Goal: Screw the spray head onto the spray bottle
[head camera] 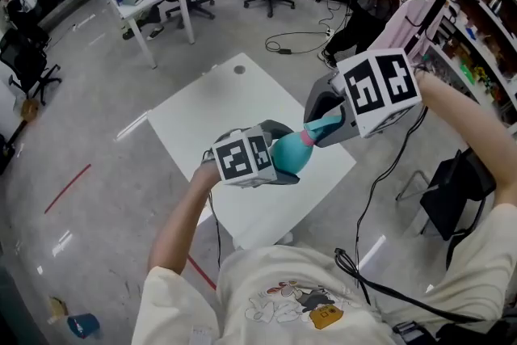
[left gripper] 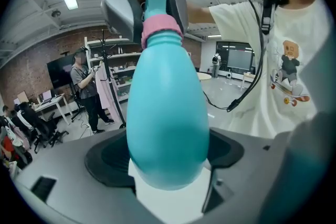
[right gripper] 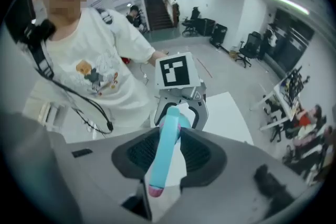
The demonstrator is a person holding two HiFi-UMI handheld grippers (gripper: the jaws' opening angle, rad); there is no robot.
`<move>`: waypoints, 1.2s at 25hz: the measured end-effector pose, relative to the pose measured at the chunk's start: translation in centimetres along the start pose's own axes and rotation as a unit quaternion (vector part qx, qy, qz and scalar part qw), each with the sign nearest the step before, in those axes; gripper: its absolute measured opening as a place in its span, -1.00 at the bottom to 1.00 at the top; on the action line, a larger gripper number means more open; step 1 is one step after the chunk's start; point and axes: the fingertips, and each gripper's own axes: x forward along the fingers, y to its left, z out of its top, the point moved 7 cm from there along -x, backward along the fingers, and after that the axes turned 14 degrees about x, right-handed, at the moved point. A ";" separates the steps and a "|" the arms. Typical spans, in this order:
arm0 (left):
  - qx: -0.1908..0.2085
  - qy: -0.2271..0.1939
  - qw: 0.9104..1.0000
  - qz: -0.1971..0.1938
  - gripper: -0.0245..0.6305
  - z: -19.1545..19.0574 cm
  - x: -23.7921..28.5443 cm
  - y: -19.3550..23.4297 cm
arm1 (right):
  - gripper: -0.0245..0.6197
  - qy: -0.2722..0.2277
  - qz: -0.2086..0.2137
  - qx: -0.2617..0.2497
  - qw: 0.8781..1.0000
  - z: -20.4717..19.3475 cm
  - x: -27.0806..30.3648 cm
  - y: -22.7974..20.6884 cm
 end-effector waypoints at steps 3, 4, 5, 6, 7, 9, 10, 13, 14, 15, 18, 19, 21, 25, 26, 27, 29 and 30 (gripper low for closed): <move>-0.008 -0.005 0.999 -0.044 0.31 0.4 0.3 -0.4 | -0.53 0.057 -0.036 -0.120 0.991 0.2 0.2 1.6; -0.010 -0.008 0.998 -0.064 0.31 0.6 0.3 -0.6 | -0.53 0.076 -0.044 -0.159 0.983 0.3 0.3 2.0; -0.011 -0.012 0.996 -0.083 0.31 0.8 0.5 -0.8 | -0.53 0.092 -0.050 -0.189 0.976 0.3 0.3 2.4; -0.011 -0.016 0.995 -0.098 0.31 1.0 0.6 -0.9 | -0.53 0.105 -0.052 -0.209 0.971 0.3 0.4 2.7; -0.010 -0.019 0.994 -0.106 0.31 1.1 0.7 -1.1 | -0.53 0.113 -0.050 -0.219 0.968 0.2 0.5 2.9; -0.006 -0.021 0.994 -0.107 0.31 1.3 0.7 -1.3 | -0.53 0.116 -0.041 -0.219 0.968 0.1 0.5 3.1; -0.005 -0.021 0.995 -0.102 0.31 1.3 0.7 -1.4 | -0.53 0.114 -0.038 -0.212 0.970 0.1 0.5 3.1; -0.023 -0.002 0.997 -0.069 0.31 1.2 0.8 -1.3 | -0.53 0.114 -0.042 -0.162 0.979 0.0 0.7 2.7; -0.036 0.011 0.998 -0.053 0.31 1.1 0.9 -1.1 | -0.53 0.116 -0.046 -0.137 0.983 -0.2 0.7 2.3; -0.051 0.025 0.998 -0.034 0.31 0.9 0.9 -0.9 | -0.53 0.117 -0.050 -0.111 0.986 -0.4 0.8 1.9; -0.098 0.048 0.993 0.032 0.31 0.7 1.1 -0.2 | -0.53 0.098 -0.053 -0.029 0.993 -0.9 0.5 0.4; -0.109 0.051 0.991 0.058 0.31 0.8 1.2 0.0 | -0.53 0.086 -0.053 -0.002 0.995 -1.0 0.3 0.0; -0.115 0.065 0.984 0.117 0.31 0.8 1.2 0.5 | -0.53 0.067 -0.055 0.046 0.995 -1.0 0.0 -0.8; -0.110 0.113 0.957 0.245 0.31 0.7 1.2 1.6 | -0.53 0.067 -0.079 0.146 0.984 -1.6 0.0 -1.8; -0.106 0.129 0.946 0.277 0.31 0.6 1.3 1.9 | -0.53 0.070 -0.086 0.172 0.979 -1.7 0.1 -2.0; -0.101 0.148 0.934 0.308 0.31 0.3 1.3 2.2 | -0.53 0.073 -0.093 0.193 0.974 -1.8 0.1 -2.3; -0.093 0.187 0.909 0.361 0.31 -0.2 1.4 2.7 | -0.53 0.072 -0.109 0.221 0.966 -2.0 0.2 -2.9; -0.097 0.195 0.900 0.378 0.31 -0.4 1.4 3.0 | -0.53 0.063 -0.114 0.235 0.963 -2.0 0.2 -3.1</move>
